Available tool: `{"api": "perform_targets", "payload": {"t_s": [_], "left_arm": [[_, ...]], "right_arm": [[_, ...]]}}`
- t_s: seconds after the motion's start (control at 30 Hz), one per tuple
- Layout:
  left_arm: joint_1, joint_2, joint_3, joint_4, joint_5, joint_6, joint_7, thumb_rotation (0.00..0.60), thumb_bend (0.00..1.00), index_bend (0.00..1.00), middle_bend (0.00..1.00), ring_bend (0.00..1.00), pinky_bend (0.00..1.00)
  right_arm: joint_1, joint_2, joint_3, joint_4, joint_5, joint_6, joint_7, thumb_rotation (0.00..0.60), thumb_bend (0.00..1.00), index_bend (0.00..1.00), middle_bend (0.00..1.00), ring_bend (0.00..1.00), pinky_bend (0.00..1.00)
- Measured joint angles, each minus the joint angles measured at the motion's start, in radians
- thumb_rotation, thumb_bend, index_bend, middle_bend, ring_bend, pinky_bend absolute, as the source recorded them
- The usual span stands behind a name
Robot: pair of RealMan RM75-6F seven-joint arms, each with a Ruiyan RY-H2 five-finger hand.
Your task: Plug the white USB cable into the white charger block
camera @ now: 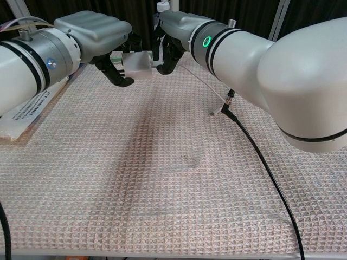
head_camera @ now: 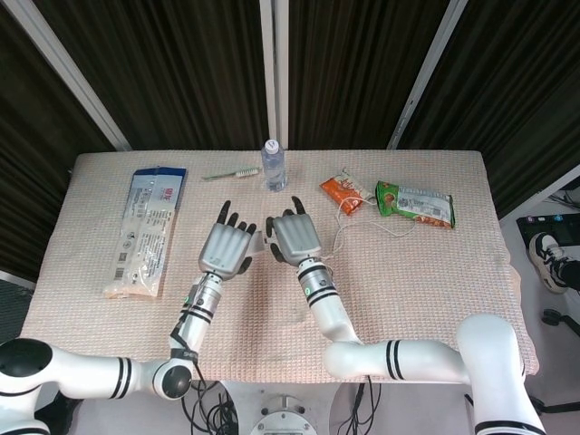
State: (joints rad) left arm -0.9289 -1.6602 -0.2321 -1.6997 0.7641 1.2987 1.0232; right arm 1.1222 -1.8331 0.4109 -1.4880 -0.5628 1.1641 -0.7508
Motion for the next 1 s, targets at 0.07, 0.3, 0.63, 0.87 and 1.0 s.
{"api": "perform_targets", "payload": {"t_s": [0.07, 0.3, 0.63, 0.87, 1.0], "left_arm": [[-0.002, -0.002, 0.0, 0.0, -0.004, 0.0, 0.0, 0.515, 0.36, 0.45, 0.42, 0.2, 0.0], [-0.006, -0.01, -0.002, 0.008, -0.006, -0.002, -0.011, 0.518, 0.36, 0.45, 0.41, 0.2, 0.0], [-0.012, -0.019, -0.002, 0.019, -0.026, 0.002, 0.001, 0.516, 0.36, 0.45, 0.41, 0.2, 0.0], [-0.016, -0.026, -0.001, 0.021, -0.03, 0.002, 0.0, 0.516, 0.36, 0.45, 0.41, 0.2, 0.0], [-0.018, -0.031, -0.001, 0.025, -0.032, 0.006, 0.005, 0.515, 0.36, 0.45, 0.41, 0.2, 0.0]], "right_arm": [[0.004, -0.006, 0.002, 0.004, 0.005, 0.004, -0.005, 0.6, 0.37, 0.58, 0.51, 0.3, 0.02], [0.008, -0.026, 0.005, 0.028, 0.003, -0.002, 0.004, 0.6, 0.37, 0.58, 0.51, 0.3, 0.02], [0.01, -0.043, 0.008, 0.043, -0.001, -0.001, 0.004, 0.6, 0.37, 0.58, 0.51, 0.3, 0.02], [0.013, -0.058, 0.012, 0.054, -0.004, -0.003, 0.006, 0.6, 0.37, 0.57, 0.51, 0.3, 0.02], [0.016, -0.067, 0.015, 0.059, -0.004, -0.001, 0.002, 0.6, 0.37, 0.57, 0.51, 0.3, 0.02]]}}
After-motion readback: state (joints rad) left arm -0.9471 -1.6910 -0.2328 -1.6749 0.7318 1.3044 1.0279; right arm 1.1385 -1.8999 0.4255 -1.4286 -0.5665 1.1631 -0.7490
